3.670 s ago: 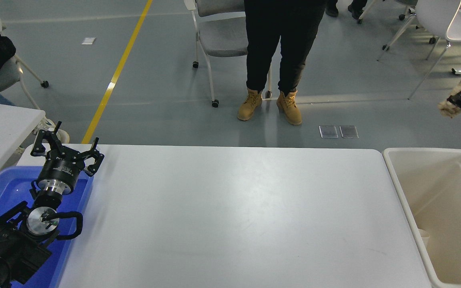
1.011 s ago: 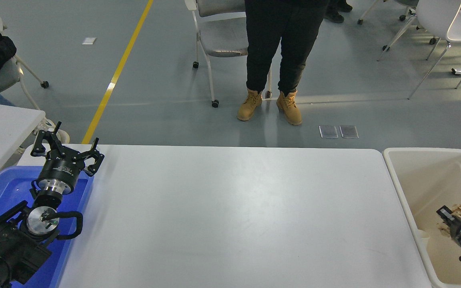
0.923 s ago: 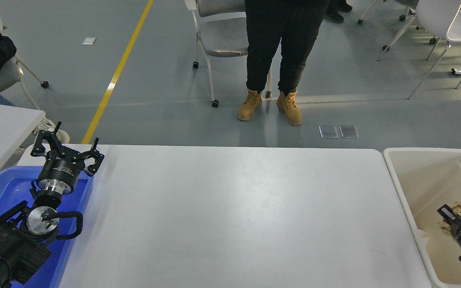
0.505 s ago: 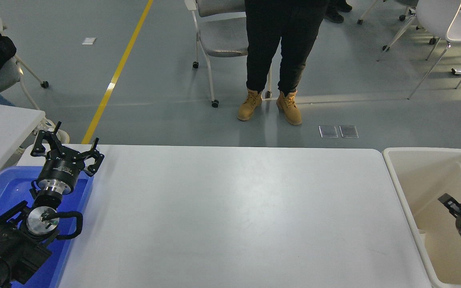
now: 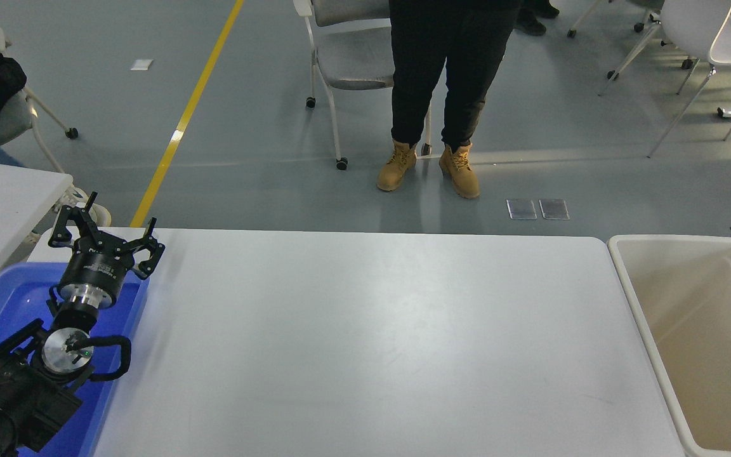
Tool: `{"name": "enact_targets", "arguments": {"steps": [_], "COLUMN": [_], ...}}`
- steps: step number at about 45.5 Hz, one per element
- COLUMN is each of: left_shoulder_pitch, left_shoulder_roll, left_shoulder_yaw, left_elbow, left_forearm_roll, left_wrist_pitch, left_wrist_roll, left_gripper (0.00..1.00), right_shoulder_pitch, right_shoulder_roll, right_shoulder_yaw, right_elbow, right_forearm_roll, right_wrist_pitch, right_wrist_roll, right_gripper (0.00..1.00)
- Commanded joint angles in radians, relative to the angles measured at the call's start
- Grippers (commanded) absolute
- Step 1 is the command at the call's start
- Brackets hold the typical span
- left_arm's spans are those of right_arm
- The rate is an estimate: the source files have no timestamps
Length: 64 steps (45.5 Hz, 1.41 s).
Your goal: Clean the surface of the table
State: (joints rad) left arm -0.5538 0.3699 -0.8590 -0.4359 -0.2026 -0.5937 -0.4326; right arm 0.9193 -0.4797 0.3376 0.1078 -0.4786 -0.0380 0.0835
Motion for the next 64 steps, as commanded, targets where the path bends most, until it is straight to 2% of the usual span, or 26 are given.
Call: {"name": "enact_targets", "arguments": {"steps": [1, 15, 32, 38, 51, 64], "left_shoulder_pitch": [0.000, 0.000, 0.000, 0.000, 0.000, 0.000], "left_shoulder_roll": [0.000, 0.000, 0.000, 0.000, 0.000, 0.000], "left_shoulder_yaw": [0.000, 0.000, 0.000, 0.000, 0.000, 0.000], "left_elbow": [0.000, 0.000, 0.000, 0.000, 0.000, -0.001], "left_forearm_roll": [0.000, 0.000, 0.000, 0.000, 0.000, 0.000], "left_wrist_pitch": [0.000, 0.000, 0.000, 0.000, 0.000, 0.000], "left_wrist_roll": [0.000, 0.000, 0.000, 0.000, 0.000, 0.000], "left_gripper": [1.00, 1.00, 1.00, 1.00, 1.00, 1.00], "right_shoulder_pitch": [0.050, 0.036, 0.010, -0.048, -0.238, -0.387], "right_shoulder_roll": [-0.071, -0.117, -0.099, -0.088, 0.002, 0.118], "right_shoulder_yaw": [0.193, 0.530, 0.728, 0.797, 0.917, 0.957], "right_elbow": [0.148, 0.329, 0.483, 0.558, 0.690, 0.768], "right_forearm_roll": [0.000, 0.083, 0.202, 0.202, 0.189, 0.181], "right_wrist_pitch": [0.001, 0.001, -0.008, -0.002, 0.009, 0.072], "right_wrist_roll": [0.002, 0.002, 0.004, 0.036, 0.180, 0.226], "right_gripper": [0.97, 0.98, 0.98, 0.98, 0.98, 0.98]}}
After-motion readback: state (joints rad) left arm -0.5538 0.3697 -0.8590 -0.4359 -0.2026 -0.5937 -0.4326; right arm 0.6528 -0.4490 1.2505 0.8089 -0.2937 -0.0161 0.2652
